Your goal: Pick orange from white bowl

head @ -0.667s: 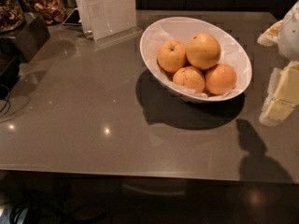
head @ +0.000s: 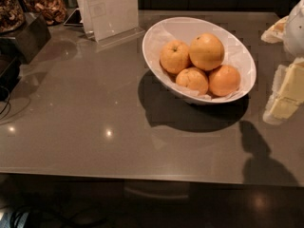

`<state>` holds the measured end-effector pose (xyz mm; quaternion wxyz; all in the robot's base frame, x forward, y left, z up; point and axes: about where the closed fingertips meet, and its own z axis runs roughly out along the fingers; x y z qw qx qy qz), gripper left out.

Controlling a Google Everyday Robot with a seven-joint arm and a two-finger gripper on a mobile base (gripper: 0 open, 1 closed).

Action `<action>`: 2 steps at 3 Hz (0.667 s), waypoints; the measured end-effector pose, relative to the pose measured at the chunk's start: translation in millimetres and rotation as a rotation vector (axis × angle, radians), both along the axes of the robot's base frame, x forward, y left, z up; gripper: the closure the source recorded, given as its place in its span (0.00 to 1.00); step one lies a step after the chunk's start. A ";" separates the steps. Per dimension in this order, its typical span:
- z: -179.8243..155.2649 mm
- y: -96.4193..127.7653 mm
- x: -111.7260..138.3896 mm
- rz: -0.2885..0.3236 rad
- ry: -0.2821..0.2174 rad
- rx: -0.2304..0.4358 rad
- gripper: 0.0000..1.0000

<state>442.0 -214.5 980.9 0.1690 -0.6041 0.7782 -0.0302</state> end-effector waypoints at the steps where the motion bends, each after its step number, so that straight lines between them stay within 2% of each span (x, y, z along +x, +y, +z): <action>1: 9.6 10.5 22.9 0.034 -0.019 0.048 0.00; 2: 19.8 25.6 56.4 0.056 -0.040 0.088 0.00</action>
Offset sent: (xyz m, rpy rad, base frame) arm 0.0945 0.0429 0.0327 0.1357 -0.0527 0.0832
